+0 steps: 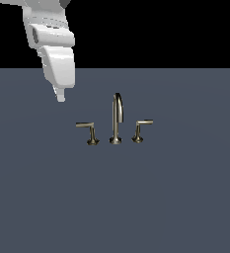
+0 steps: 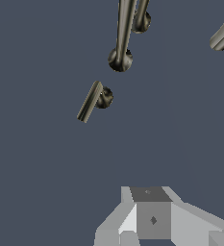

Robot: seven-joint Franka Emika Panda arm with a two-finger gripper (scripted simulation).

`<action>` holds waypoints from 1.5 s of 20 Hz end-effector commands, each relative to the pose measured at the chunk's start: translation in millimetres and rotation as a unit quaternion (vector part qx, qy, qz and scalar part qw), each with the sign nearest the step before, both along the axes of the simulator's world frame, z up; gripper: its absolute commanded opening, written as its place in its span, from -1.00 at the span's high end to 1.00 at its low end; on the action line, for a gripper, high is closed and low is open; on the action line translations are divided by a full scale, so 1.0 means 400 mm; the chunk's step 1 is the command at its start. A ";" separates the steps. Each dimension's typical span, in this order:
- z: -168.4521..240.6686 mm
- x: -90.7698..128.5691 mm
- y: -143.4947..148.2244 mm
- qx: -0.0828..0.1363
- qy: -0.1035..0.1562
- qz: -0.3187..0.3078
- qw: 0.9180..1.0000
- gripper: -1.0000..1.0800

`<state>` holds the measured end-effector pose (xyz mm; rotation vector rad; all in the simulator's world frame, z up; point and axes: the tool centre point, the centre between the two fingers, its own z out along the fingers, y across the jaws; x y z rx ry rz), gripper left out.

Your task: Turn on the faucet by rotating a designated handle.

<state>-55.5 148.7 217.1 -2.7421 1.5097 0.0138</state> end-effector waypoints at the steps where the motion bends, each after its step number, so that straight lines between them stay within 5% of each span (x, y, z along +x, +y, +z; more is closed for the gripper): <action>1: -0.030 0.030 0.003 -0.001 0.000 -0.021 1.000 1.00; 19: -0.258 0.261 -0.031 -0.008 0.000 -0.187 0.982 1.00; 30: -0.316 0.323 -0.055 -0.008 0.000 -0.232 0.973 1.00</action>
